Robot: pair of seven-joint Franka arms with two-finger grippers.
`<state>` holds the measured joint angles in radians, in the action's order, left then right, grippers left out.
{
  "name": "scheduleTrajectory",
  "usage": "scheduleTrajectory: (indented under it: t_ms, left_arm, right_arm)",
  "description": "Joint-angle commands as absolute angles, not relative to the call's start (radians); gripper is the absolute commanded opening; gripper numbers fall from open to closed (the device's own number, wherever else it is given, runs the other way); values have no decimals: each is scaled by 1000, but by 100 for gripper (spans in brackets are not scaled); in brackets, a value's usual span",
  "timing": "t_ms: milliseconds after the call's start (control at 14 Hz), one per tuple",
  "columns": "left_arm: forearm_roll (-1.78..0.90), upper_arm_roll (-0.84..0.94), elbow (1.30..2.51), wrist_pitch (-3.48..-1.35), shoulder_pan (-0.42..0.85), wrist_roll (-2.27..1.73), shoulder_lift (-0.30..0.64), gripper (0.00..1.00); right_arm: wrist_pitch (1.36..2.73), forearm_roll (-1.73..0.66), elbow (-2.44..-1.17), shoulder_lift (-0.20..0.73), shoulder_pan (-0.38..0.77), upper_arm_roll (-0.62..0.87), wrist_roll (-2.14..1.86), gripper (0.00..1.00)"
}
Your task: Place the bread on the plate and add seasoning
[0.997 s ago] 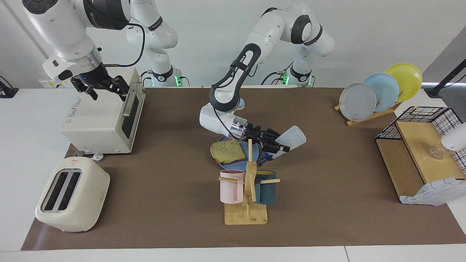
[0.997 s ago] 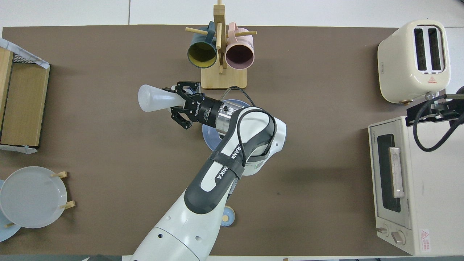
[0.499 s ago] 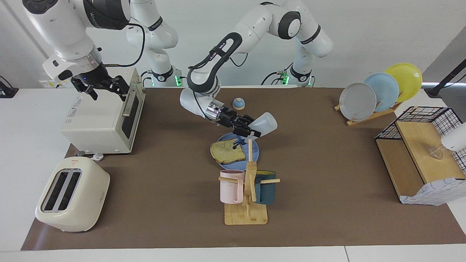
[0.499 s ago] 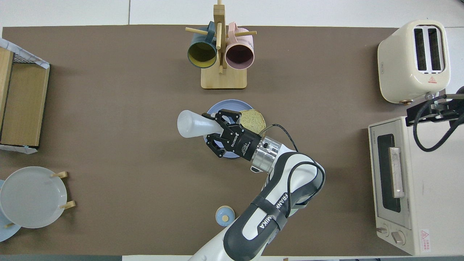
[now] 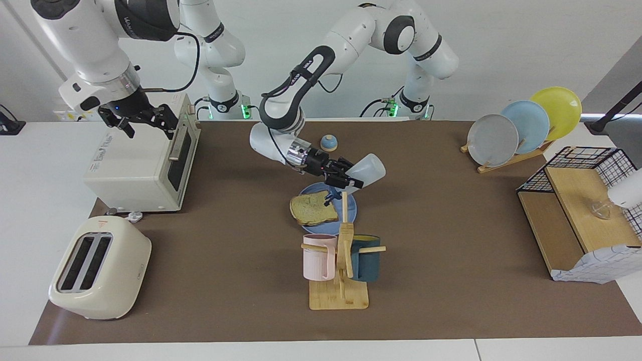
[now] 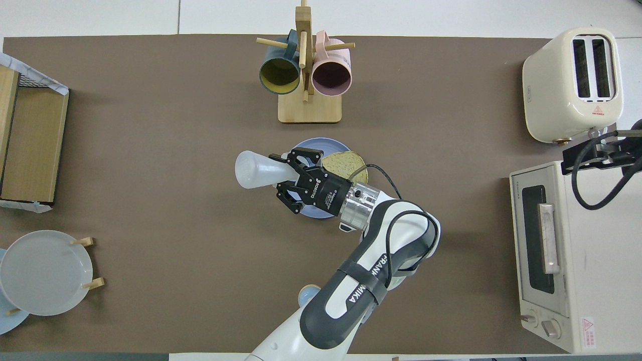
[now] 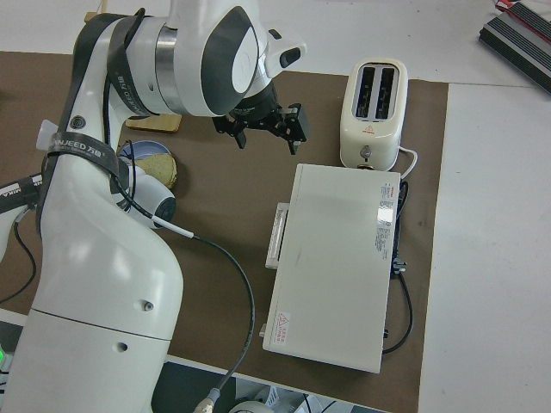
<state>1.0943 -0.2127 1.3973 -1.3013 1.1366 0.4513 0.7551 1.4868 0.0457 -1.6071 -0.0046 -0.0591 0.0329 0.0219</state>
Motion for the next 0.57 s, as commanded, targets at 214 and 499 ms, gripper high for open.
scheduleTrajectory:
  t_ms: [214,499]
  left_arm:
    - [1012,-216,1453,-1388,1065,337,667,0]
    - [976,-216,1532,-1428,1046,337,553,0]
  right_arm:
    - [1483,38,-1611,-12,-75,41,-5,100]
    - [1482,38,-1611,-12,-75,41,-6,100]
